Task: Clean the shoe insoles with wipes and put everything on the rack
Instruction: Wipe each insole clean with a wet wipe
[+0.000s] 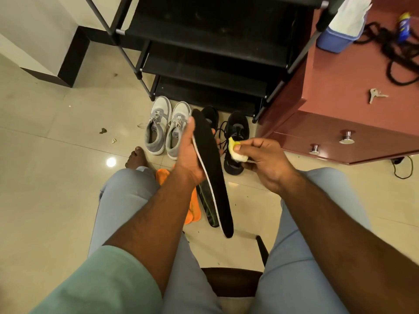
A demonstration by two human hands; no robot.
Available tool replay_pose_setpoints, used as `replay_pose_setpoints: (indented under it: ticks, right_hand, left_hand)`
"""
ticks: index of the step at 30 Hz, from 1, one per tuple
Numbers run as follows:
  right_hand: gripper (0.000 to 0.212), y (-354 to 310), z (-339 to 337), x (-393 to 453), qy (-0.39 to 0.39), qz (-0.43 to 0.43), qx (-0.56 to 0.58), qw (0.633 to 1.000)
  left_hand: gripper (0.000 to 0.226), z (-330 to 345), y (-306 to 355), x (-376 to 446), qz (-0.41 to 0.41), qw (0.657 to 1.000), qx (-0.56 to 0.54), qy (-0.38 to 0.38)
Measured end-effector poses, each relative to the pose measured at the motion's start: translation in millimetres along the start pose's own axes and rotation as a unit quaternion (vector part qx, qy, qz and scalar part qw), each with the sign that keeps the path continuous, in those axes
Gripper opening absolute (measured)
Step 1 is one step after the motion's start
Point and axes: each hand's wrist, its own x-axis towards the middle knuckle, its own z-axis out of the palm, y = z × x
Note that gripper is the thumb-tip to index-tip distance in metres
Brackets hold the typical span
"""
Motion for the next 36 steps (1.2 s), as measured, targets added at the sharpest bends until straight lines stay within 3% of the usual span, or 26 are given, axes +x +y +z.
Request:
replay_pose_setpoints:
  ticks: [2,5,11,15,19,22,25,29,36]
  right_hand:
    - [0.005,0.4,6.5,-0.6,-0.003,0.013,0.072,0.997]
    - [0.006,-1.5,13.9,-3.4,0.009,0.014,0.166,0.986]
    - [0.004,-2.7,0.8,7.0,0.081,-0.009,0.177,0.981]
    - [0.005,-1.5,-1.5,14.4,0.117,-0.082,0.066,0.988]
    - [0.014,0.8,2.1,16.0,0.110,-0.115,-0.010,0.987]
    - [0.020,1.9,4.0,14.9,0.095,-0.136,-0.072,0.984]
    - [0.022,4.9,3.5,17.1,0.113,-0.151,-0.124,0.974]
    - [0.023,9.3,3.9,20.5,0.131,-0.192,-0.206,0.951]
    - [0.026,14.0,14.7,14.8,0.139,-0.304,-0.380,0.862]
  left_hand:
    - [0.085,4.7,-9.3,-2.1,0.029,0.994,0.104,-0.018]
    - [0.077,13.4,-22.8,-5.9,0.066,0.974,0.216,-0.021]
    - [0.071,6.5,-24.1,3.3,0.076,0.963,0.259,0.010]
    - [0.056,0.4,-11.2,3.9,0.086,0.967,0.235,0.040]
    - [0.066,4.4,-10.8,-0.4,0.090,0.956,0.274,0.053]
    - [0.052,8.0,-17.3,-1.6,0.089,0.959,0.269,0.012]
    - [0.058,7.3,-20.7,0.4,0.072,0.954,0.290,-0.029]
    - [0.060,9.9,-25.9,-1.5,0.056,0.942,0.327,-0.047]
    - [0.059,7.8,-33.2,-0.8,0.099,0.916,0.383,-0.063]
